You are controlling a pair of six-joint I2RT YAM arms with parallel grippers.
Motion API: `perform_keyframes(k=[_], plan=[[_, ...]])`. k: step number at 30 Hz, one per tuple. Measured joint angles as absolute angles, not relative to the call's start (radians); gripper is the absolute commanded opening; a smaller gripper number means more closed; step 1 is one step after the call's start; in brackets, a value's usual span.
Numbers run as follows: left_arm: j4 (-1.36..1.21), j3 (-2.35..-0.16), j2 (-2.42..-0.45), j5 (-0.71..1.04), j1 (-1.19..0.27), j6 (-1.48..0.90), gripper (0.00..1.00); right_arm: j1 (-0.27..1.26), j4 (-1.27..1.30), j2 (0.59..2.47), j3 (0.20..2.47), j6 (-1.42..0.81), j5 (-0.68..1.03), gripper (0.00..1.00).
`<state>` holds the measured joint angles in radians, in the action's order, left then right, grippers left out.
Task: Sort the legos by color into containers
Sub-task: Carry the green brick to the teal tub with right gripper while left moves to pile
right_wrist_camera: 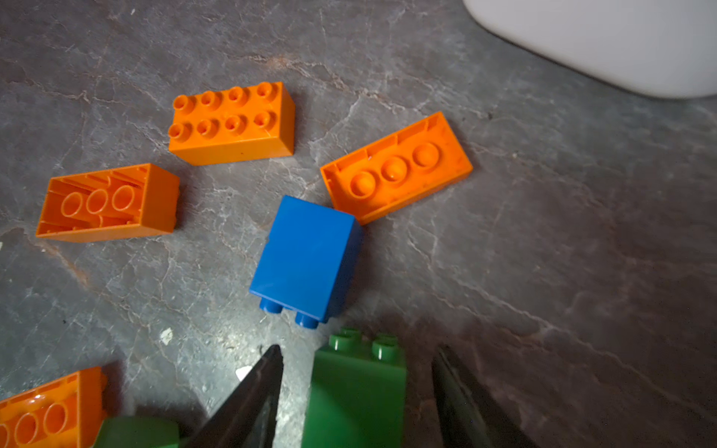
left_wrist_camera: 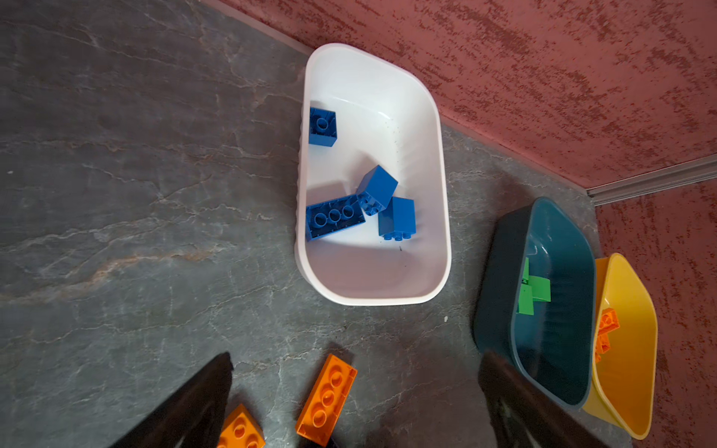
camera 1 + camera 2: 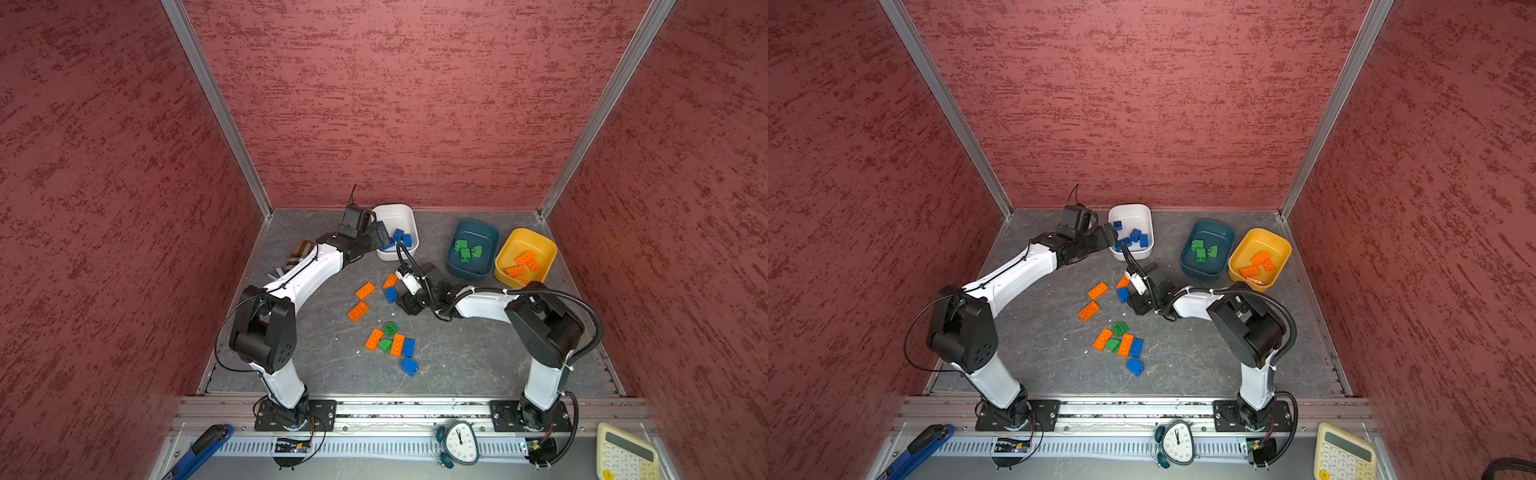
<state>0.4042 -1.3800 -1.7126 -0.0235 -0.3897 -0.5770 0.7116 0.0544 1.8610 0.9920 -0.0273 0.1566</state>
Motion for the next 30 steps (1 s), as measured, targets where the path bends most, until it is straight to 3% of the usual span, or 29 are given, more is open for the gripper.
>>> perform_keyframes(k=[7,18,24,30], plan=[[0.404,-1.375,-1.713,-0.042,-0.392,-0.588,0.99,0.713,0.054,1.863,0.992,-0.027,0.144,0.58],[0.442,-1.396,-1.713,-0.103,-0.442,-0.567,0.99,0.717,0.055,1.863,0.953,-0.012,0.125,0.40],[0.465,-1.433,-1.717,-0.144,-0.482,-0.545,0.99,0.715,0.054,1.779,0.891,-0.001,0.114,0.30],[0.479,-1.470,-1.742,-0.167,-0.521,-0.538,0.99,0.675,0.056,1.679,0.846,0.004,0.103,0.27]])
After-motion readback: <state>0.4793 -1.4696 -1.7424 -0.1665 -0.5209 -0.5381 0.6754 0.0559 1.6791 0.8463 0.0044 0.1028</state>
